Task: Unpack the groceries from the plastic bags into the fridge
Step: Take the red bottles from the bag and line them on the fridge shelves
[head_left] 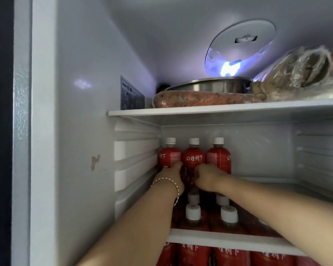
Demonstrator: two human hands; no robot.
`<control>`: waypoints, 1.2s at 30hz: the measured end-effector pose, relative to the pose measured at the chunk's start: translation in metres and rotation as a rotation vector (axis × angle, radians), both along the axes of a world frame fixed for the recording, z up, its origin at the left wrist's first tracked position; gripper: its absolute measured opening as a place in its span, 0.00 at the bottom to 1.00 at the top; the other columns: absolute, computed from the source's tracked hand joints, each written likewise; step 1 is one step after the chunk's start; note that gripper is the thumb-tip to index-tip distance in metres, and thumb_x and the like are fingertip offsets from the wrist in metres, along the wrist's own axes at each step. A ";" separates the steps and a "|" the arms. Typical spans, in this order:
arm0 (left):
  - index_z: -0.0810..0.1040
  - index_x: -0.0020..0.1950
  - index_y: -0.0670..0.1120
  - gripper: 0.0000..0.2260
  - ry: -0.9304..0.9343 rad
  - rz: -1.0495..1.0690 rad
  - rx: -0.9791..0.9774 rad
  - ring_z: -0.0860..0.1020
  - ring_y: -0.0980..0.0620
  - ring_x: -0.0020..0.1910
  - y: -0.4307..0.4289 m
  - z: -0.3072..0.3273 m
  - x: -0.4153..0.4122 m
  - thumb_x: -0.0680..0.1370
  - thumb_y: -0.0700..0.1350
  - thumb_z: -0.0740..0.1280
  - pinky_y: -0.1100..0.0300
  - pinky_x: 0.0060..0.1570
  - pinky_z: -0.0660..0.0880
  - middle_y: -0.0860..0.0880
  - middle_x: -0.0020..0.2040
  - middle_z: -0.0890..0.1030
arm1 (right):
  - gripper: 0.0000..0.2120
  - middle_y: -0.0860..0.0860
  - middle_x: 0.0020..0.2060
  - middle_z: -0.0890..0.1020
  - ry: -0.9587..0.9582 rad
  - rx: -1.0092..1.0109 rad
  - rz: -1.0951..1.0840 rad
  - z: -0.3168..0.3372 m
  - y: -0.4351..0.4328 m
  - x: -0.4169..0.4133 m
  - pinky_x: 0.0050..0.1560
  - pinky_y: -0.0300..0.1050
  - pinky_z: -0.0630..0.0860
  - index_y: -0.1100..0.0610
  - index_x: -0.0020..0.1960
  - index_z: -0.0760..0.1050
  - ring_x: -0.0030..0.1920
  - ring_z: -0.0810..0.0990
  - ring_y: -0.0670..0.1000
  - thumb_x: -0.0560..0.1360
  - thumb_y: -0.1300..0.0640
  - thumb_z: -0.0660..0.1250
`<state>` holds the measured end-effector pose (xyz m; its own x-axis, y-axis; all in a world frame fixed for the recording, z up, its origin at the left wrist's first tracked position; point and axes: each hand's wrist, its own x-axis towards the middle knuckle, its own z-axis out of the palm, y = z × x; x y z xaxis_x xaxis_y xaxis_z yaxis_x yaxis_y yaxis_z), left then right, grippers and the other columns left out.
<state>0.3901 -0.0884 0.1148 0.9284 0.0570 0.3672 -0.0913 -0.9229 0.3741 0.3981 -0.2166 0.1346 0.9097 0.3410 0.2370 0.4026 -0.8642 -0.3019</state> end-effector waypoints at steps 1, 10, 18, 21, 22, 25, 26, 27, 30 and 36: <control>0.60 0.72 0.55 0.27 0.011 0.002 0.003 0.74 0.41 0.61 0.001 -0.001 -0.001 0.75 0.39 0.63 0.54 0.61 0.72 0.40 0.64 0.72 | 0.10 0.56 0.52 0.80 0.005 -0.002 0.011 -0.001 -0.001 -0.002 0.36 0.35 0.70 0.61 0.55 0.76 0.46 0.76 0.50 0.79 0.60 0.59; 0.57 0.74 0.55 0.29 0.073 0.038 0.040 0.70 0.39 0.65 0.001 -0.004 -0.006 0.76 0.43 0.63 0.50 0.65 0.69 0.40 0.69 0.66 | 0.09 0.51 0.46 0.79 -0.004 -0.020 0.073 -0.008 -0.026 -0.041 0.42 0.37 0.72 0.58 0.51 0.78 0.45 0.77 0.49 0.78 0.60 0.60; 0.76 0.60 0.43 0.13 -0.129 0.097 0.337 0.76 0.43 0.59 -0.028 0.035 -0.071 0.79 0.46 0.61 0.53 0.57 0.74 0.42 0.60 0.76 | 0.07 0.44 0.41 0.77 -0.108 0.049 0.079 0.018 -0.057 -0.105 0.42 0.36 0.69 0.55 0.49 0.81 0.44 0.74 0.44 0.75 0.59 0.65; 0.78 0.58 0.42 0.12 -0.115 0.135 0.349 0.78 0.43 0.57 -0.037 0.044 -0.119 0.77 0.44 0.62 0.54 0.54 0.75 0.42 0.57 0.79 | 0.07 0.45 0.42 0.77 -0.152 0.053 0.116 0.022 -0.059 -0.131 0.38 0.35 0.69 0.55 0.49 0.81 0.43 0.74 0.44 0.76 0.57 0.65; 0.77 0.58 0.43 0.11 -0.112 0.154 0.362 0.78 0.43 0.56 -0.038 0.044 -0.137 0.77 0.44 0.62 0.54 0.52 0.75 0.43 0.57 0.79 | 0.06 0.45 0.42 0.77 -0.164 0.054 0.133 0.021 -0.059 -0.141 0.35 0.35 0.69 0.55 0.49 0.81 0.42 0.75 0.45 0.76 0.57 0.65; 0.76 0.58 0.46 0.12 -0.055 0.220 0.367 0.77 0.43 0.55 -0.039 0.030 -0.196 0.78 0.49 0.60 0.54 0.48 0.74 0.45 0.57 0.79 | 0.06 0.49 0.44 0.81 -0.166 0.056 0.208 0.011 -0.060 -0.176 0.43 0.43 0.77 0.55 0.46 0.80 0.43 0.79 0.49 0.76 0.57 0.65; 0.76 0.58 0.47 0.13 -0.015 0.255 0.361 0.77 0.43 0.55 -0.036 0.022 -0.216 0.78 0.49 0.60 0.55 0.49 0.74 0.46 0.57 0.79 | 0.06 0.50 0.45 0.82 -0.168 0.041 0.248 0.005 -0.058 -0.188 0.48 0.47 0.78 0.55 0.46 0.80 0.46 0.80 0.51 0.75 0.56 0.64; 0.77 0.58 0.46 0.13 0.030 0.293 0.358 0.77 0.44 0.55 -0.032 0.013 -0.236 0.78 0.49 0.60 0.56 0.49 0.74 0.47 0.57 0.79 | 0.06 0.50 0.45 0.82 -0.164 0.025 0.285 -0.001 -0.055 -0.200 0.50 0.48 0.78 0.55 0.45 0.80 0.47 0.81 0.52 0.75 0.56 0.64; 0.78 0.54 0.43 0.12 0.168 0.372 0.324 0.79 0.44 0.51 -0.016 -0.010 -0.288 0.78 0.47 0.59 0.58 0.49 0.74 0.45 0.53 0.80 | 0.05 0.50 0.44 0.81 -0.108 -0.027 0.432 -0.022 -0.040 -0.239 0.48 0.44 0.76 0.50 0.40 0.77 0.47 0.80 0.52 0.75 0.55 0.64; 0.78 0.55 0.41 0.13 0.382 0.650 0.280 0.78 0.44 0.54 0.014 -0.051 -0.428 0.79 0.46 0.57 0.53 0.52 0.75 0.44 0.51 0.79 | 0.08 0.50 0.49 0.81 -0.128 -0.224 0.727 -0.048 0.017 -0.345 0.47 0.41 0.73 0.54 0.48 0.79 0.51 0.79 0.53 0.75 0.53 0.62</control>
